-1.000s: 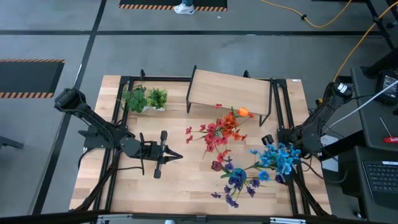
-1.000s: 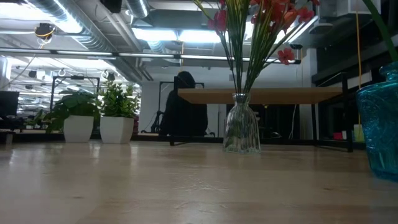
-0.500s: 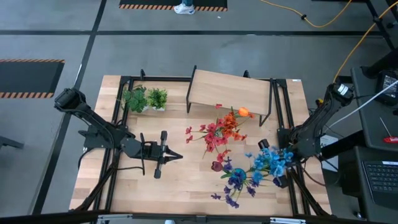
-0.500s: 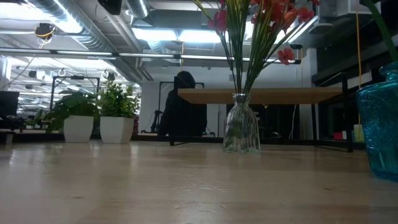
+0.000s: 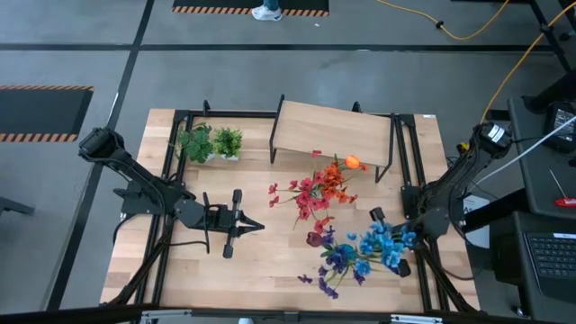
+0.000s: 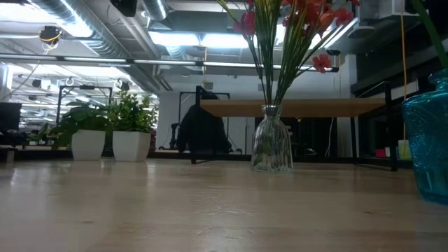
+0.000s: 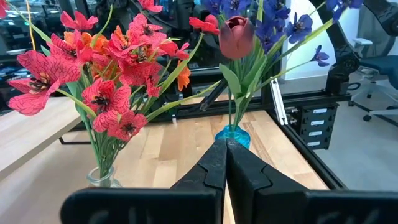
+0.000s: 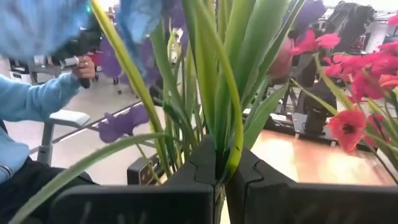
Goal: Pick and place flowers into a vace then onto a shelf
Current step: Put the blue flowers into the blue vase
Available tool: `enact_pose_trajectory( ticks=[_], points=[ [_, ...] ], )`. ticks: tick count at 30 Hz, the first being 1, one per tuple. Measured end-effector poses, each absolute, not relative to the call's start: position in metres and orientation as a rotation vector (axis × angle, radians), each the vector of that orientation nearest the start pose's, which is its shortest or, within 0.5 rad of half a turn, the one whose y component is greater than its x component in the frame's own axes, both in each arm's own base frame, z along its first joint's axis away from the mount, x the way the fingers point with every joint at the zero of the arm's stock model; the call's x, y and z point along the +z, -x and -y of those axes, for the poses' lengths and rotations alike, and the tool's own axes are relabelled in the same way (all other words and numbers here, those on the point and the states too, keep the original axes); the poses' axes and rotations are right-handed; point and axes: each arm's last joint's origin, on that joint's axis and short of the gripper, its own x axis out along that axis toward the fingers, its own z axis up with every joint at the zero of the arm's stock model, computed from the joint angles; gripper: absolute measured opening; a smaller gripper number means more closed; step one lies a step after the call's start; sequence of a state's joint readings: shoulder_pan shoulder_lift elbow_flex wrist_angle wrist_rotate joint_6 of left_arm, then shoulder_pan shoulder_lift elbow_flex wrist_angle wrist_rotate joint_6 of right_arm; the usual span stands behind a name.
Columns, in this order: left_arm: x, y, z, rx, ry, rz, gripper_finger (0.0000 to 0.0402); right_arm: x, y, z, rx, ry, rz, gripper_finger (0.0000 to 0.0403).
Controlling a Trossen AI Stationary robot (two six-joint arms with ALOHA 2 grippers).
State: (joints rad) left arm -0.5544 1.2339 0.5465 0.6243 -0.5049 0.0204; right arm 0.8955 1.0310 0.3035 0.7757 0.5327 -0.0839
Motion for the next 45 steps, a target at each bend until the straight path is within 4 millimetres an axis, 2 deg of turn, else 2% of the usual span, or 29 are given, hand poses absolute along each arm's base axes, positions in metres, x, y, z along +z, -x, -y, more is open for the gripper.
enact_pose_trajectory(
  ticks=[11, 17, 39, 45],
  points=[
    [0.238, -0.223, 0.121, -0.052, -0.052, -0.054, 0.0005, 0.201, -0.142, -0.154, 0.364, 0.1, -0.011, 0.0016],
    [0.238, -0.223, 0.121, -0.051, -0.052, -0.054, 0.0003, 0.198, -0.142, -0.154, 0.365, 0.089, -0.034, 0.0036],
    [0.238, -0.223, 0.121, -0.051, -0.042, -0.055, 0.0001, 0.189, -0.141, -0.155, 0.435, 0.098, -0.12, 0.0044],
    [0.238, -0.223, 0.121, -0.051, -0.042, -0.055, 0.0007, 0.19, -0.142, -0.155, 0.417, 0.095, -0.113, 0.0095]
  ],
)
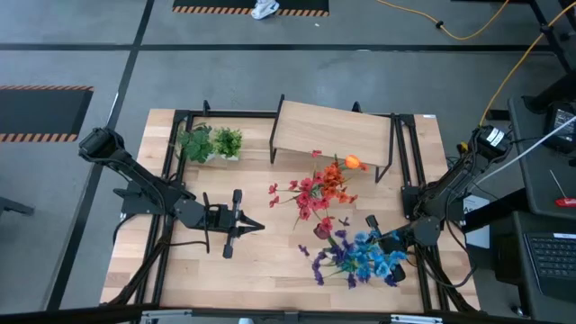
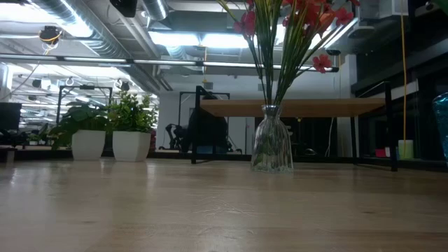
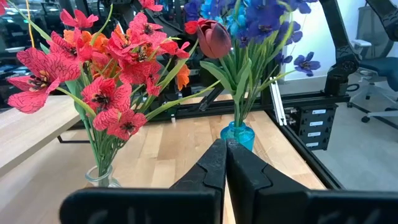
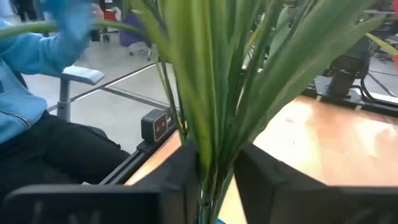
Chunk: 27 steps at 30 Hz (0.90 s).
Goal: Pick and place flowers into a vace then onto a shelf
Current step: Put the blue flowers into the blue vase, then put the transparent vase on the shelf
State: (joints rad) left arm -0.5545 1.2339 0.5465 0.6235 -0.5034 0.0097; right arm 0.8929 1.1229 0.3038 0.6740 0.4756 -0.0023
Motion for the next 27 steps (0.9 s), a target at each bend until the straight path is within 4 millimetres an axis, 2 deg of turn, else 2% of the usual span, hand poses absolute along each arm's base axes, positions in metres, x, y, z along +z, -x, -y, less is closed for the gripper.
enact_pose_trajectory(
  ticks=[9, 13, 18, 27],
  points=[
    [0.238, -0.223, 0.121, -0.051, -0.042, -0.055, 0.0002, 0.186, -0.141, -0.154, 0.414, 0.123, -0.151, 0.0202],
    [0.238, -0.223, 0.121, -0.051, -0.042, -0.055, 0.0002, 0.18, -0.14, -0.153, 0.408, 0.11, -0.205, 0.0232],
    [0.238, -0.223, 0.121, -0.051, -0.042, -0.055, 0.0005, 0.181, -0.138, -0.152, 0.432, 0.092, -0.225, 0.0249],
    [0.238, -0.223, 0.121, -0.051, -0.024, -0.055, 0.0003, 0.186, -0.129, -0.14, 0.414, 0.04, -0.3, 0.025]
  ],
)
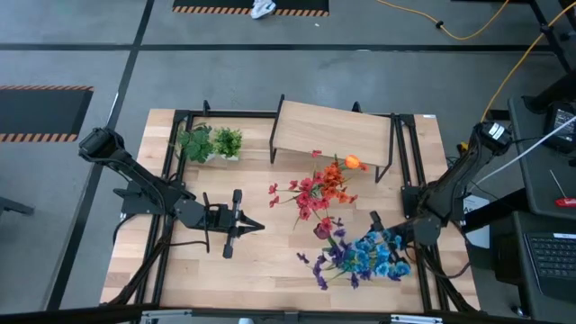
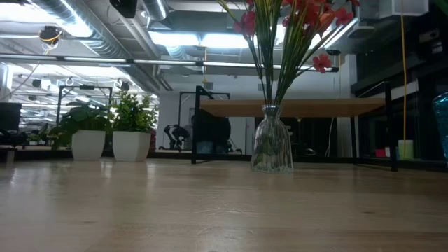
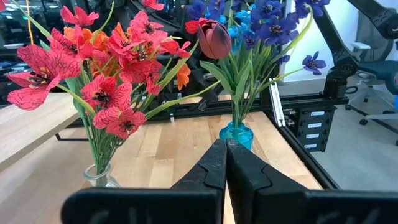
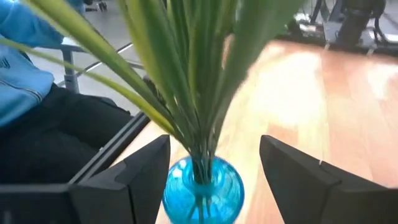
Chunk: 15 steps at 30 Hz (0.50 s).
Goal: Pick and place flowers into a vace then onto a shelf
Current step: Put the transparent vase on the shelf
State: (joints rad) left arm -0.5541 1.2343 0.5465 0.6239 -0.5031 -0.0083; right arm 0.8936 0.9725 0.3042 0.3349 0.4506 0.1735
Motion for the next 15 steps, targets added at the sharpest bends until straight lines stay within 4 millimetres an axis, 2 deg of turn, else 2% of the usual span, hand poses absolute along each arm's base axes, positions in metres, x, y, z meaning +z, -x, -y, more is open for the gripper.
enact_pose_trajectory(
  ticks=[7, 15],
  points=[
    [0.2376, -0.2226, 0.1213, -0.051, -0.026, -0.055, 0.0007, 0.1885, -0.1232, -0.1332, 0.399, -0.011, -0.337, 0.025],
    [0.2376, -0.2226, 0.1214, -0.051, -0.025, -0.055, 0.0002, 0.1798, -0.1202, -0.1306, 0.365, -0.084, -0.446, 0.025]
  ],
)
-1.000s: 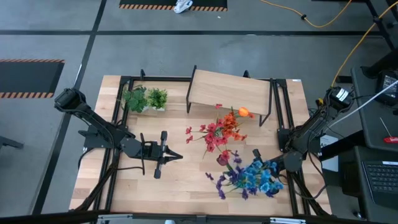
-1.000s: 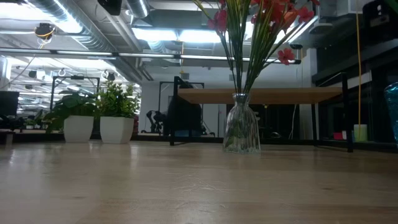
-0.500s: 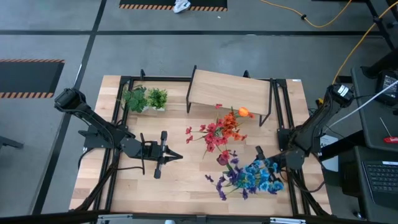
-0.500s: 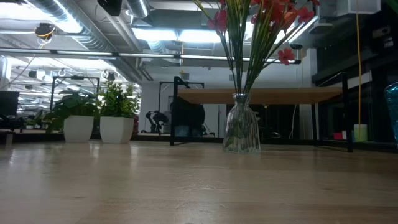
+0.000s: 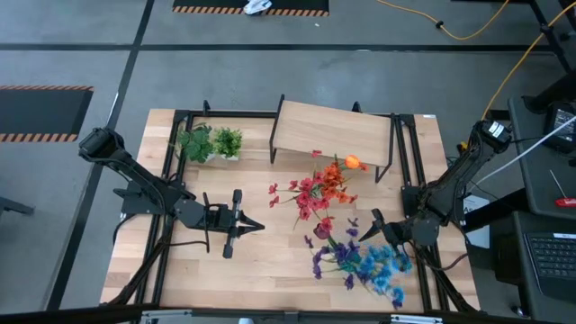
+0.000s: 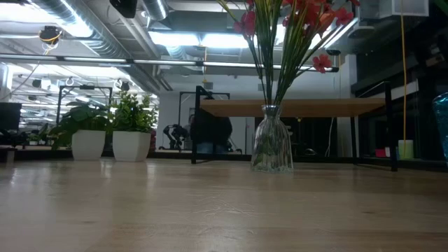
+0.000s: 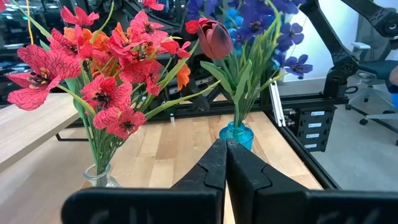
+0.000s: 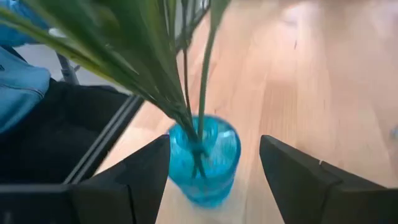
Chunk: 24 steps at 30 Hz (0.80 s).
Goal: Pick and place flowers into a vace then onto a shelf
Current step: Put the transparent vase on the shelf
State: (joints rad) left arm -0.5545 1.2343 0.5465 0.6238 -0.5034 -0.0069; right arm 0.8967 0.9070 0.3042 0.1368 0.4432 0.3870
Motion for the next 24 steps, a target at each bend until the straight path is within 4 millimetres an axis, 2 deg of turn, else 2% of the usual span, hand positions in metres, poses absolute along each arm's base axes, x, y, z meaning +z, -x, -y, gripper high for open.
enact_pose_trajectory(
  ticks=[11, 24],
  points=[
    [0.238, -0.223, 0.121, -0.05, -0.02, -0.056, 0.0002, 0.174, -0.117, -0.13, 0.351, -0.091, -0.504, 0.025],
    [0.237, -0.223, 0.121, -0.05, -0.023, -0.063, 0.0005, 0.165, -0.123, -0.138, 0.346, -0.099, -0.528, 0.025]
  ],
)
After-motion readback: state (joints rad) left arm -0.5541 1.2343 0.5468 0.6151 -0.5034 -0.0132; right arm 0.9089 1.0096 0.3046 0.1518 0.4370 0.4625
